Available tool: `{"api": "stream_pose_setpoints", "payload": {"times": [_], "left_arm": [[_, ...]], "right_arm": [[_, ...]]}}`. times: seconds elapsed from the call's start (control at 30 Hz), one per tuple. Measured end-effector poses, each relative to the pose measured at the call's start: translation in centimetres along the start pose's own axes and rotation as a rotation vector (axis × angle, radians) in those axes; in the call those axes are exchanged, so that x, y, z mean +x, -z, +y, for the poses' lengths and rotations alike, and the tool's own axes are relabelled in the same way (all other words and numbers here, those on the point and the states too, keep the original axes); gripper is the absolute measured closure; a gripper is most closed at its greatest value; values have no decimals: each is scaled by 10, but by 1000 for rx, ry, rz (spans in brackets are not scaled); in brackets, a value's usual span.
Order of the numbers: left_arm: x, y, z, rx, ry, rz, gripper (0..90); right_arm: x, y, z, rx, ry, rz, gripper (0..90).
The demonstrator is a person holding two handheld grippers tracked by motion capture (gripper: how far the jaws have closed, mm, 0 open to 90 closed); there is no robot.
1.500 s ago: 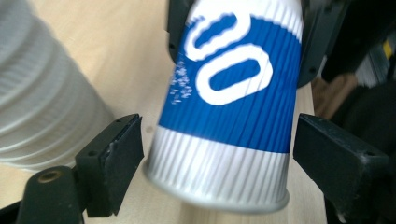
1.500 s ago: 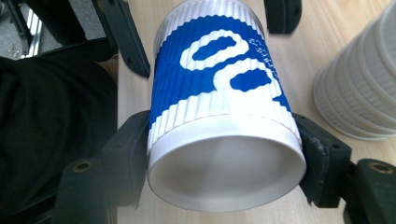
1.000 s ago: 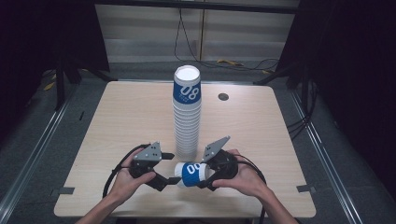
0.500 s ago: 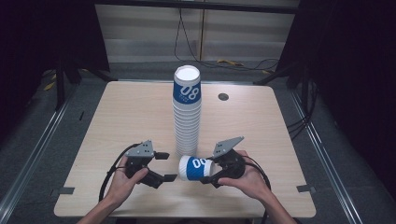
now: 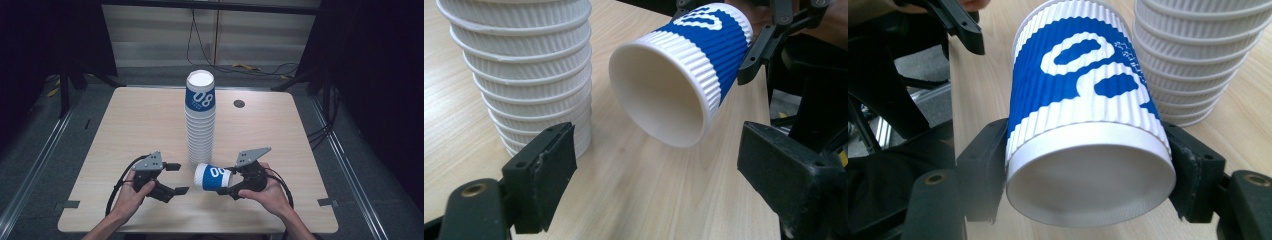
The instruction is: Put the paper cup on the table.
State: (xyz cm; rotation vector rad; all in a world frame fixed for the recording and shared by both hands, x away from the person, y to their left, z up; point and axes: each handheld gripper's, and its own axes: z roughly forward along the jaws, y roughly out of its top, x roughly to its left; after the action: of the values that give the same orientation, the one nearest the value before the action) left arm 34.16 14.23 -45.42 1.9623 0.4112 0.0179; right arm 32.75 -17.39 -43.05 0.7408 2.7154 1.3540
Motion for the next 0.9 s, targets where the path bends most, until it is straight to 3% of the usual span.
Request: {"api": "stream_pose_setpoints", "payload": {"times": [0.27,0.4,0.43,0.57,0.7,0.9], "left_arm": [[-1,2,0,12,-4,-4,156],[-4,-1,-1,22,-59,41,156],[-5,-2,-1,22,-60,33,156],[-4,-4,-3,11,-26,4,156],[-3,-2,-6,-25,11,5,156],[-5,3,-5,-71,12,-32,156]], "right_arm": [[-2,2,-1,-48,6,16,285],[-4,4,-2,-82,-3,22,286],[-4,4,-3,-94,-7,23,286],[-6,6,-4,-129,-12,34,285],[-6,7,-6,-185,0,65,285],[-7,8,-8,-261,-3,93,285]]}}
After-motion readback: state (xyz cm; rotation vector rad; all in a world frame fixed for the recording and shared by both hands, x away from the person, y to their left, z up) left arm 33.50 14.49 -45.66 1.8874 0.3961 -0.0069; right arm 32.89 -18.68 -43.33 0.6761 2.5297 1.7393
